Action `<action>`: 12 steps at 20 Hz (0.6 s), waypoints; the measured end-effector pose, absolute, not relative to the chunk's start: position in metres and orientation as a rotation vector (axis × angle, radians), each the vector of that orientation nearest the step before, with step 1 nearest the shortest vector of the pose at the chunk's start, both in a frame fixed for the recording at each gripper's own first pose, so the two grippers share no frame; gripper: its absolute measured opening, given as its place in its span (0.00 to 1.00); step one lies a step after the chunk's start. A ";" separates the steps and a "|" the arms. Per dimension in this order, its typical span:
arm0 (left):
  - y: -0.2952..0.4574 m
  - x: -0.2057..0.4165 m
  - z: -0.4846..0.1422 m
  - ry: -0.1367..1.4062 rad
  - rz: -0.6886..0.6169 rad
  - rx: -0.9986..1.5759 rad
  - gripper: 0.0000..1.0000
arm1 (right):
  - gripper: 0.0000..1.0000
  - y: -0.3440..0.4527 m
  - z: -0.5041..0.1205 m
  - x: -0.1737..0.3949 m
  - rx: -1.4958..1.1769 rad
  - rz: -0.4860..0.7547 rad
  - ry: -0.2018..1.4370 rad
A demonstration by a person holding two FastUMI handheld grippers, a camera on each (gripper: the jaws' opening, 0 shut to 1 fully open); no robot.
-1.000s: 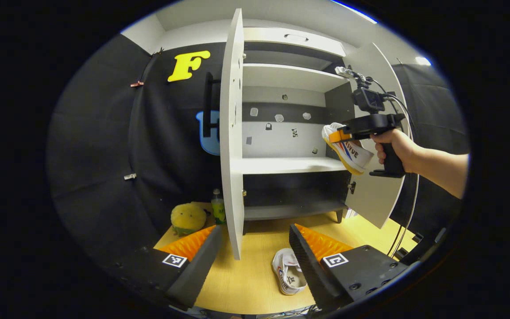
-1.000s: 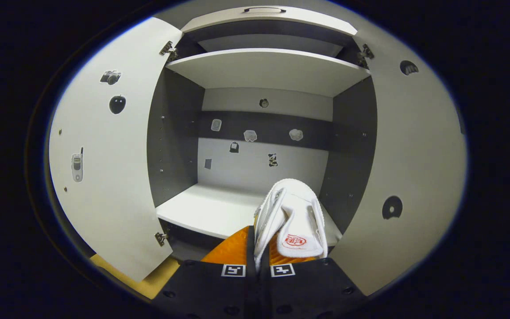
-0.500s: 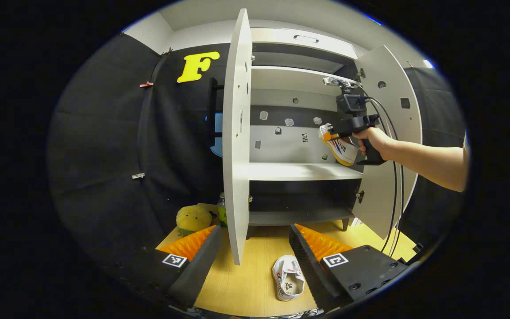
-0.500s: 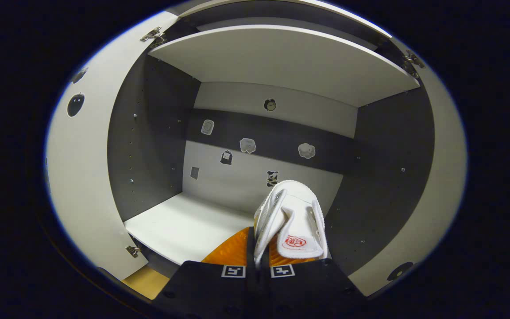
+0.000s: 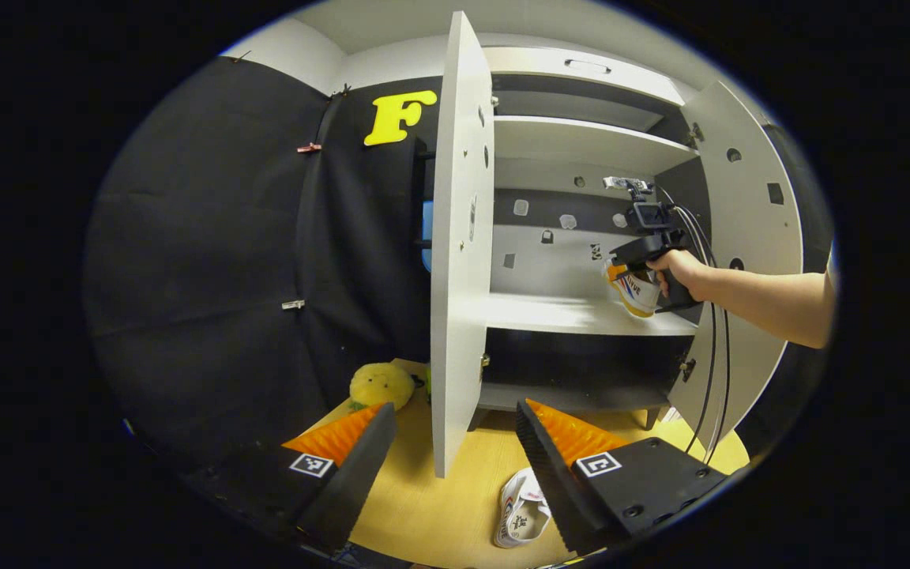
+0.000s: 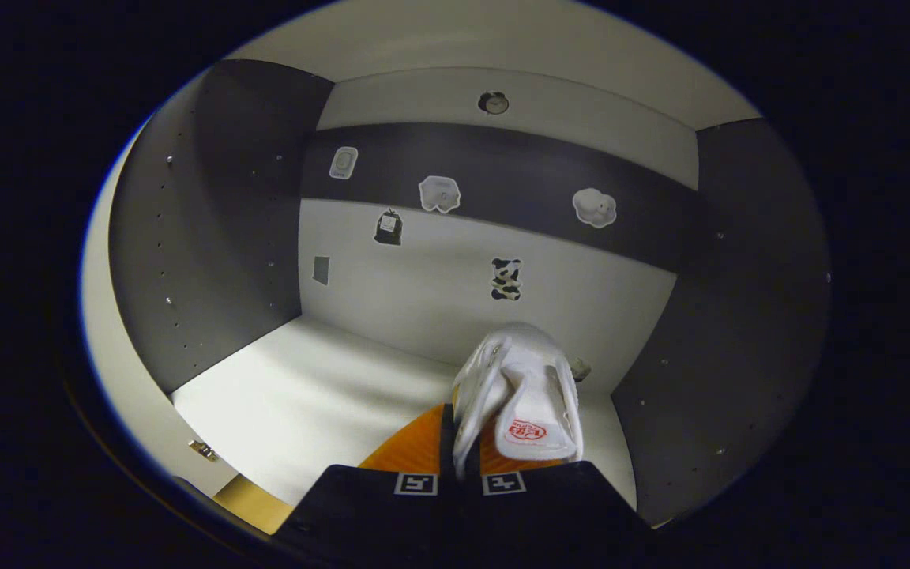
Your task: Grab one shoe with the right hand and put it into the shoe cabinet, grab the other shoe with the left hand and put it into the shoe cabinet; then close the right door with the right hand and the left door with the left hand.
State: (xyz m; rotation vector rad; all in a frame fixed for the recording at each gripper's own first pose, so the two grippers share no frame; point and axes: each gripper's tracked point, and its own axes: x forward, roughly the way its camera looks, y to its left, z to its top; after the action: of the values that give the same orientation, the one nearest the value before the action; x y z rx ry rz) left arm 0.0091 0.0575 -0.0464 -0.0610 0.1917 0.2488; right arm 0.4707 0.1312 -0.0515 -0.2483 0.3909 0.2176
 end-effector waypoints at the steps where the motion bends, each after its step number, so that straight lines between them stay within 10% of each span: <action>1: 0.057 0.008 -0.045 0.189 0.258 -0.061 0.95 | 0.06 0.133 -0.057 0.477 -0.250 0.220 0.403; 12: 0.062 -0.004 -0.040 0.168 0.369 -0.044 0.95 | 0.06 0.151 -0.113 0.485 -0.197 0.210 0.613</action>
State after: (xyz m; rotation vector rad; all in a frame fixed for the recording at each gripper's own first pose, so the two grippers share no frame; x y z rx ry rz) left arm -0.0038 0.0621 -0.0403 -0.0444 0.1684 0.3688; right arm 0.4853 0.1511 -0.1128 -0.1973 0.6132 0.2097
